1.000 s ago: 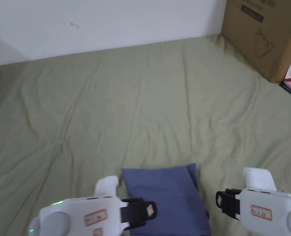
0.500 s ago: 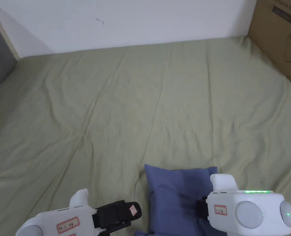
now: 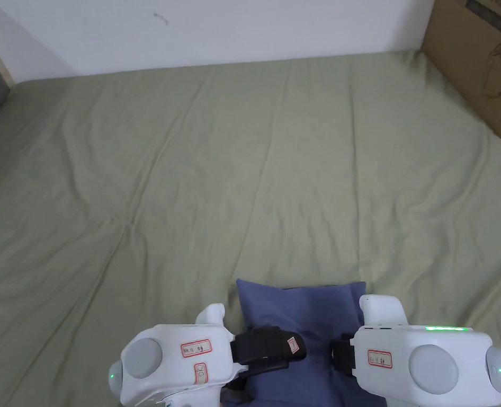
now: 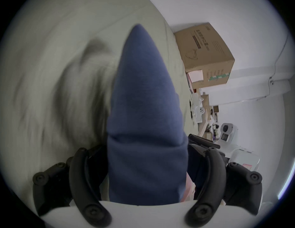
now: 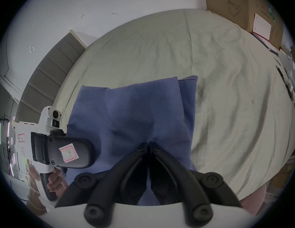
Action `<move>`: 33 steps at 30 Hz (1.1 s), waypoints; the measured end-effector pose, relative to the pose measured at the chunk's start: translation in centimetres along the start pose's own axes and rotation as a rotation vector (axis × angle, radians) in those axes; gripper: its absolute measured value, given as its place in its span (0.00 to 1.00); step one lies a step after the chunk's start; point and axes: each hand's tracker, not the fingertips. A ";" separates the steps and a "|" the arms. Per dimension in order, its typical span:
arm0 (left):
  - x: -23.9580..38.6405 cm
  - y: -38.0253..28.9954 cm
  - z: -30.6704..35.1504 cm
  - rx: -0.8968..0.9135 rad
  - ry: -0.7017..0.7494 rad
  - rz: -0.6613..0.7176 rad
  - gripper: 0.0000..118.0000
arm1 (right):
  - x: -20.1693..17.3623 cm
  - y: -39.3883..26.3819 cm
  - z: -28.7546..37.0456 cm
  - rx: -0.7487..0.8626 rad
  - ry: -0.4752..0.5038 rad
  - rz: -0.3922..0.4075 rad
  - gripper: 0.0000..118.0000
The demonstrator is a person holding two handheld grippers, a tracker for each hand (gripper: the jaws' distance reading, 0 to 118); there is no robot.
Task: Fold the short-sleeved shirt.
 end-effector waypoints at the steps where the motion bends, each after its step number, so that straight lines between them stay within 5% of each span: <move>1: 0.1 0.1 -0.1 -0.003 -0.003 -0.007 0.73 | 0.0 0.0 0.0 0.000 0.001 -0.002 0.02; 3: 0.5 0.0 0.4 -0.001 -0.003 0.006 0.42 | -0.1 0.0 0.1 0.000 -0.003 0.000 0.02; 5: 0.2 0.1 0.7 -0.002 0.092 -0.001 0.35 | -0.4 0.0 0.2 0.001 -0.009 0.005 0.02; 7: -0.5 0.2 1.2 -0.005 0.034 0.015 0.32 | -0.8 0.2 0.5 -0.002 0.007 -0.003 0.02; 19: -1.8 2.0 11.0 0.063 0.221 -0.094 0.32 | -6.1 -0.2 3.9 0.161 0.009 0.064 0.02; 27: -7.0 3.9 23.6 0.118 0.554 -0.108 0.31 | -9.1 -0.2 2.8 0.162 0.027 0.086 0.02; 33: -11.3 7.3 30.1 0.043 0.986 -0.188 0.31 | -9.8 0.0 1.8 0.132 0.029 0.084 0.02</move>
